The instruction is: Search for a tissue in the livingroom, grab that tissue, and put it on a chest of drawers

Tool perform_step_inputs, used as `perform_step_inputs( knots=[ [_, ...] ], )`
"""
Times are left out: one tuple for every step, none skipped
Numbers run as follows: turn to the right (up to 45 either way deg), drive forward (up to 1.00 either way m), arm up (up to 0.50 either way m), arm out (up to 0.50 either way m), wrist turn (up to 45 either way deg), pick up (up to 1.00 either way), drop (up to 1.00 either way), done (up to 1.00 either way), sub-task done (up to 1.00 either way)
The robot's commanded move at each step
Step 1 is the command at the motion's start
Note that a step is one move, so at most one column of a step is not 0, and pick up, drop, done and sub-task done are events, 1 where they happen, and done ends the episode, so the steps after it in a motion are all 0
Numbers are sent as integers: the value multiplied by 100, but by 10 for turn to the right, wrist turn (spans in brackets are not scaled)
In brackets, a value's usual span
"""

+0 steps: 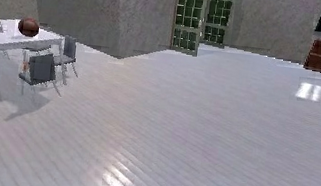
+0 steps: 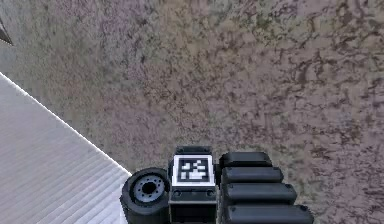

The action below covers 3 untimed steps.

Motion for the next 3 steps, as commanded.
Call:
perform_step_inputs(
  knots=[
    [-450, 0, 0, 0, 0, 0, 0, 0, 0],
    [-390, 0, 0, 0, 0, 0, 0, 0, 0],
    [0, 15, 0, 0, 0, 0, 0, 0, 0]
  ],
)
